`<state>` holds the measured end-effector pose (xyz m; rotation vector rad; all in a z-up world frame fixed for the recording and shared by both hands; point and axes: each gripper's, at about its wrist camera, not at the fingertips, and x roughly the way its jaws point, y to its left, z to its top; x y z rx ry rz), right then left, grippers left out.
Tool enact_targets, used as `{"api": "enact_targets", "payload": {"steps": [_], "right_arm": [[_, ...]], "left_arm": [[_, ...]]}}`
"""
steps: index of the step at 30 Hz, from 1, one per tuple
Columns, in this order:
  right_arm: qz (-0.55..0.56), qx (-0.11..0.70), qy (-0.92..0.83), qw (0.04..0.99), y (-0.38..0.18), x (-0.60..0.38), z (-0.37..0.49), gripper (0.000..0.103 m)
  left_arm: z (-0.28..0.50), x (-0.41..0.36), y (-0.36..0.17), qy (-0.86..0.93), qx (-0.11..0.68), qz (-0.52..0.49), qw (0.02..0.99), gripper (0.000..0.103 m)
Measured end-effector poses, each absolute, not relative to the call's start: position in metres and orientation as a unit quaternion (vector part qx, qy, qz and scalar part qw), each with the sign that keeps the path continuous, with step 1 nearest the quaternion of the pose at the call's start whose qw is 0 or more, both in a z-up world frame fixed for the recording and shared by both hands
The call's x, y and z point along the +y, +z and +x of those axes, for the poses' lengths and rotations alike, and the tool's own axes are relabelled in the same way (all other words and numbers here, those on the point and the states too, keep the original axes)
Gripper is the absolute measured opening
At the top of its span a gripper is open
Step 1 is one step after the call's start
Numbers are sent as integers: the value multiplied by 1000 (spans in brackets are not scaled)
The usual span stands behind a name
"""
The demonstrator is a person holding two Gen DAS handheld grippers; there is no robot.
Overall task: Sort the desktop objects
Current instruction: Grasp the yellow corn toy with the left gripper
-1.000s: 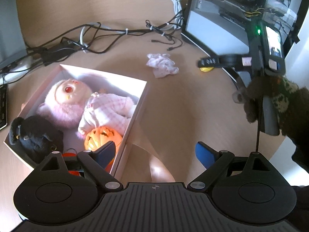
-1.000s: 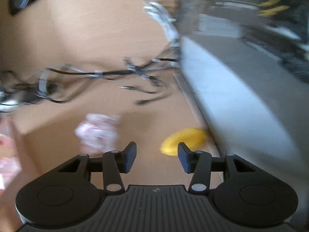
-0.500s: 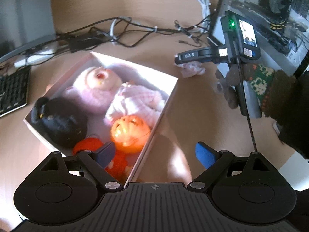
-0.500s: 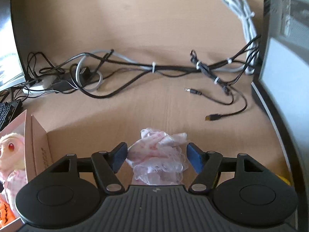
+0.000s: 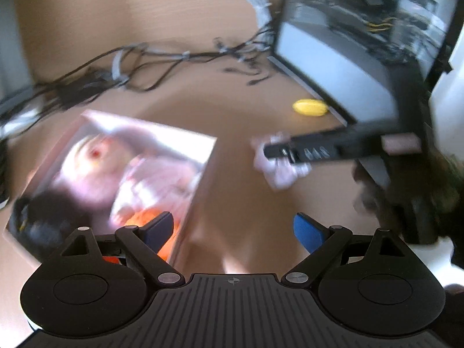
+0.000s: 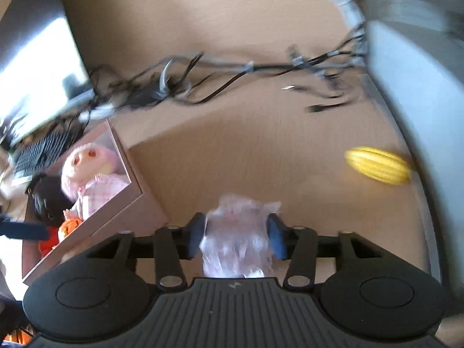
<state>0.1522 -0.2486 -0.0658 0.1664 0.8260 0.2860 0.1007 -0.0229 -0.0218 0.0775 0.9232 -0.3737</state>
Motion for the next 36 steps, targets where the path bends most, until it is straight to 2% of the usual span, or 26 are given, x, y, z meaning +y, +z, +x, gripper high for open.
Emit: {"api": "enact_targets", "payload": {"steps": [3,8,15,17,19,22,25,26,27,36], "right_arm": [[100,386,81,913,-56,-273,129,57],[104,401,65,908,-58,-292,91,64],[102,429,59,895,-75,-297,49,64],[104,431,56,895,-76,-303,43,64],[106,431,55,894,-77,-309,40,65],[112,429,54,895,-76,-318,39,65],[117,426,55,895,-76,-325,41,65],[117,425,58,896,-76,-327,43,65],[117,424,62,896,-77,-329,45,65],[102,420,118,894,-70,-321,63,65]], "left_arm": [[132,-45,-9,-201,422,35,883,94],[189,-117,3,-264,362,105,888,81],[240,-223,-52,-364,329,251,834,80],[248,-242,-72,-368,343,279,818,77],[256,-254,-88,-370,357,296,805,69],[262,-260,-100,-373,373,292,797,65],[262,-261,-101,-367,372,290,802,50],[260,-260,-99,-358,371,292,805,38],[259,-258,-97,-349,371,294,809,34],[207,-186,-49,-298,406,196,841,34]]}}
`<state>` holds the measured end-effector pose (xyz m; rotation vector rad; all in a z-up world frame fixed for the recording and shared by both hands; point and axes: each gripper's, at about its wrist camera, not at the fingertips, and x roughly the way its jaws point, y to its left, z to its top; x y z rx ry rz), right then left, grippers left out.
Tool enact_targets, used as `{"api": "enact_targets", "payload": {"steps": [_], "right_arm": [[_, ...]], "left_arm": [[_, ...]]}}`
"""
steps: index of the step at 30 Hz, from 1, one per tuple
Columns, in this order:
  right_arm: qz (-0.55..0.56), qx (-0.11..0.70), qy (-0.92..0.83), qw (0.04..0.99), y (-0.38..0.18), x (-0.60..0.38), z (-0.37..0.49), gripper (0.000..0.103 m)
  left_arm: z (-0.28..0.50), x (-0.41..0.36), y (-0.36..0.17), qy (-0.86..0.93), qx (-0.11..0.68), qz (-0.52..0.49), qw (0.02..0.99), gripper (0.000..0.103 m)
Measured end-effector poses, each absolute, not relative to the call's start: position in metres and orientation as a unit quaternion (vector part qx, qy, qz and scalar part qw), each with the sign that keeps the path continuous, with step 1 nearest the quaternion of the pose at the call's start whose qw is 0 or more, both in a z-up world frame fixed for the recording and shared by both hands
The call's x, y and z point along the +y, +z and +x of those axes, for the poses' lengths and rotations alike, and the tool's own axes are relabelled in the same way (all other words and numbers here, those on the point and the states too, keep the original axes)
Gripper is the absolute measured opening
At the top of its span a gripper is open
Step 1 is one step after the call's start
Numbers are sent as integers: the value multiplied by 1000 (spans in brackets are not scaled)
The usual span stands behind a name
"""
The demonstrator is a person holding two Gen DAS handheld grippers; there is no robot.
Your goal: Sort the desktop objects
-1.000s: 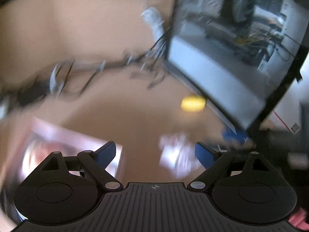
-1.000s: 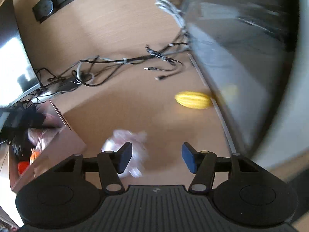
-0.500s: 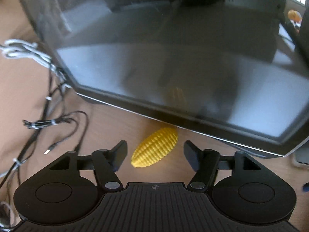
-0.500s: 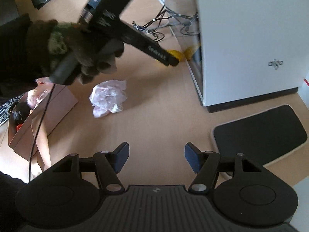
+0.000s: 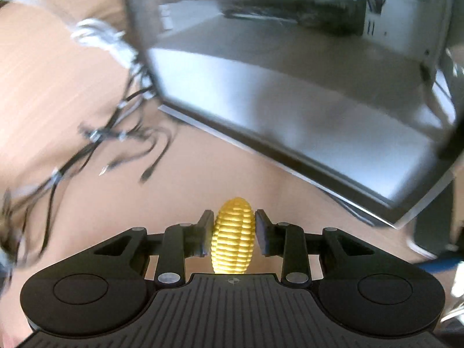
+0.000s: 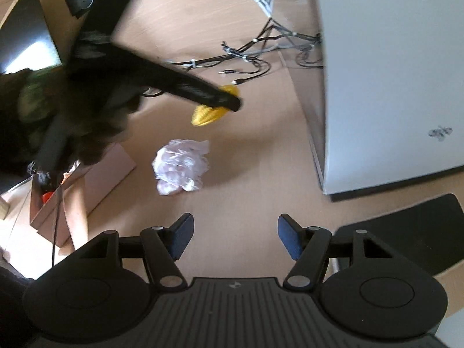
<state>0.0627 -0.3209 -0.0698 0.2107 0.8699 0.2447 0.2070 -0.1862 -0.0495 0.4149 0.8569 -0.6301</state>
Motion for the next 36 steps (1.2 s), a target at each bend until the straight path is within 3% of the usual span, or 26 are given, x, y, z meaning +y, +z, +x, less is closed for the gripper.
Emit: {"api": "enact_targets", "payload": {"steps": [4,9,14,16,19,21,25,30,36], "right_arm": [[85,421,127,894,-66,-307,64,66],[91,427,143,888,-68,-287,77,67],[91,422,151,889,-62,-273,101,67],[79,413,156,894,-57,-267,109,67],[84,407,166,894,-53,-265,125,51],[106,406,173,891,-53,-267,138,51],[128,415,188,881,-63,-264,169,51],[115,427,192,876,-78,-261,182,51],[110,441,214,864,-89,-262,184,51]], "left_arm": [[158,-137,-38,-301,437,156,833,34],[119,-104,-68,-276,494,150,811,35],[123,-93,-77,-236,476,143,835,38],[123,-92,-72,-227,462,139,846,51],[125,-92,-62,-233,441,128,857,71],[130,-99,-58,-243,432,128,859,78],[143,-121,-72,-232,424,149,863,77],[159,-130,-85,-202,429,164,865,61],[157,-135,-90,-209,430,166,863,52]]}}
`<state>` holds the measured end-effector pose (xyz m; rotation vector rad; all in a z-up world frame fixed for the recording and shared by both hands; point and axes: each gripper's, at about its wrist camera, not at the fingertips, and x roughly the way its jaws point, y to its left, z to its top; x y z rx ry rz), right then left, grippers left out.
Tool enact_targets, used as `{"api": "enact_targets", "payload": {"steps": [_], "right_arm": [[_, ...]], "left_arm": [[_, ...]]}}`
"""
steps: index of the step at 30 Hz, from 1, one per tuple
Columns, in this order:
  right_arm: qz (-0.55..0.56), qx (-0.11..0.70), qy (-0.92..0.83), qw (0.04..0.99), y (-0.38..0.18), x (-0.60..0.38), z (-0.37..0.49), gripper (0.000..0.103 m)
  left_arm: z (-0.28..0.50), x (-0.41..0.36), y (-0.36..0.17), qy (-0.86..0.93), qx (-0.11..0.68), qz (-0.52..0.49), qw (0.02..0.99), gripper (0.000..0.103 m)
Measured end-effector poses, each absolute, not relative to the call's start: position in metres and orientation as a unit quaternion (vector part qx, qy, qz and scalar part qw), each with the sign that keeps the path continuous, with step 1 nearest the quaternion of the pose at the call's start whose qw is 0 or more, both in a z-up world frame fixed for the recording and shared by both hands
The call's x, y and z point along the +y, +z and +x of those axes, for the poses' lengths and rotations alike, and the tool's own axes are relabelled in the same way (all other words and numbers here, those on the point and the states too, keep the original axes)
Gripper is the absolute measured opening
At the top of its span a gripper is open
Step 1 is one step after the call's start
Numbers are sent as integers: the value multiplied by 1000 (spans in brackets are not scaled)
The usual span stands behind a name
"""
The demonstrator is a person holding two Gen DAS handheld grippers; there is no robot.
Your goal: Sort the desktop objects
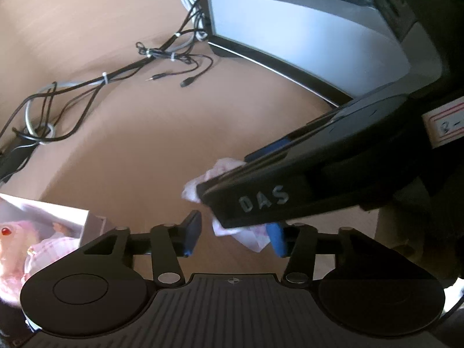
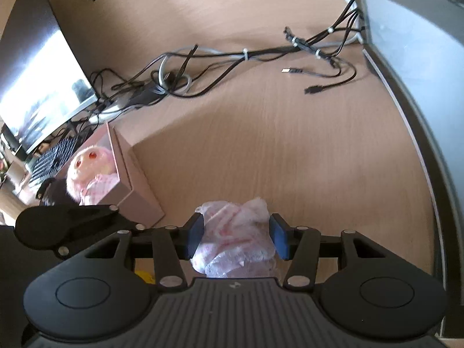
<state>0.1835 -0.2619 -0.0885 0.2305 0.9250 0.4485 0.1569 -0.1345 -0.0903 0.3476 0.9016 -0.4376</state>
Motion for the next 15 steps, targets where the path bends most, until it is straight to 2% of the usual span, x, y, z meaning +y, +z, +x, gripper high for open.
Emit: {"api": "enact_targets", "payload": {"steps": [2,5,10,15], "right_arm": [[109,444,220,862,-90,-261,182,41],[114,441,224,861,-87,-260,179,36],[117,430,234,864,-71,-255,171,33],[110,404,267,868,-39,-235,159,33]], "left_arm": [[157,-135,-92,-208,434,163,861,52],[156,-132,-92,-209,439,154,860,45],[150,-122,-83,-210,435,135,865,36],[135,-105,-59,-200,412,106,883,35]]}}
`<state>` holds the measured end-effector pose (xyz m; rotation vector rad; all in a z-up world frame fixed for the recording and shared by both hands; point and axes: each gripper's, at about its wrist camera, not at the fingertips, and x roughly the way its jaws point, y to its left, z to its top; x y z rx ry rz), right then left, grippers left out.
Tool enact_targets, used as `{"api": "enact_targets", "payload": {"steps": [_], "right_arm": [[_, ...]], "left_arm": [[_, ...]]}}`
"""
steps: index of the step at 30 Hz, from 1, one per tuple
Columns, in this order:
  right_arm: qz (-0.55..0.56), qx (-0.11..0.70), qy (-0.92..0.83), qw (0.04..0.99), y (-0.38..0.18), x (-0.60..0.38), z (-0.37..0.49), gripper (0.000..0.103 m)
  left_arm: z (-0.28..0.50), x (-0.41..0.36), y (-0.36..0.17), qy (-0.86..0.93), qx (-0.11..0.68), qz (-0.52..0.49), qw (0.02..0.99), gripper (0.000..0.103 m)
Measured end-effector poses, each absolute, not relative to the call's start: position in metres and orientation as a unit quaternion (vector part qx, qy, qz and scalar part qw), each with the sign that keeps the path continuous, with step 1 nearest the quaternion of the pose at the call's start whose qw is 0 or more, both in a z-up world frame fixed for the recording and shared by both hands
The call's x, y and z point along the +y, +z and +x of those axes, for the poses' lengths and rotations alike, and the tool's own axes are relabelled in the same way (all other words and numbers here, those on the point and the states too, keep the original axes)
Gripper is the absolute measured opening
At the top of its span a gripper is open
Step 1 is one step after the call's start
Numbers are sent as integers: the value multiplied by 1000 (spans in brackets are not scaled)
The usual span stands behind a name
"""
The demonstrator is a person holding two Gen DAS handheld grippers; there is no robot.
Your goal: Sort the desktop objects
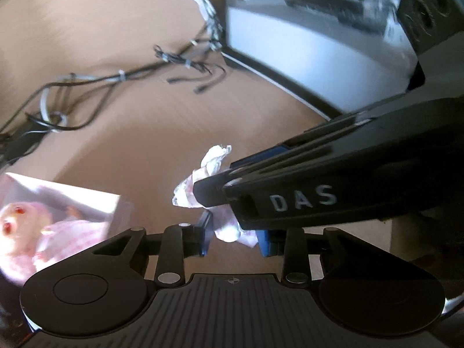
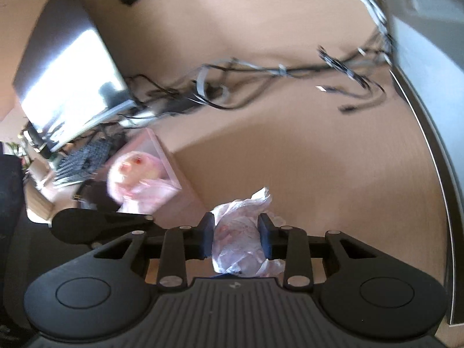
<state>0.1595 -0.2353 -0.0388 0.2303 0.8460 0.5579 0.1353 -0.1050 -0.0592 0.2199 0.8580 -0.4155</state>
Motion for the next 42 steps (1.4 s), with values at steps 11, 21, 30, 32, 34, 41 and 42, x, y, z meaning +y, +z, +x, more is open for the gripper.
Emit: {"api": "enact_targets", "payload": {"steps": [11,21,30,32,34,41,42], "right_arm": [[79,369,398,836,6,-133,158,33],[23,413,439,798,-26,-45,170,33],[-4,422,411,808,-44,-46,175,33],[-2,421,412,808,-45,-48,175,33],[-6,419,410,810,-46,-48,174,33],[-21,410,404,817,-46,-51,175,33],[-15,409,403,819,-44,-55,176,34]], "left_arm": [[84,-4,1,-84,360,39,928,35],[71,65,-21,2,403,-2,915,37],[75,67,-35,-2,417,-8,909,42],[76,67,-36,-1,419,-7,908,42],[77,68,-38,2,421,-6,907,42],[81,72,-39,21,427,-1,904,42],[80,73,-37,20,427,0,904,43]]}}
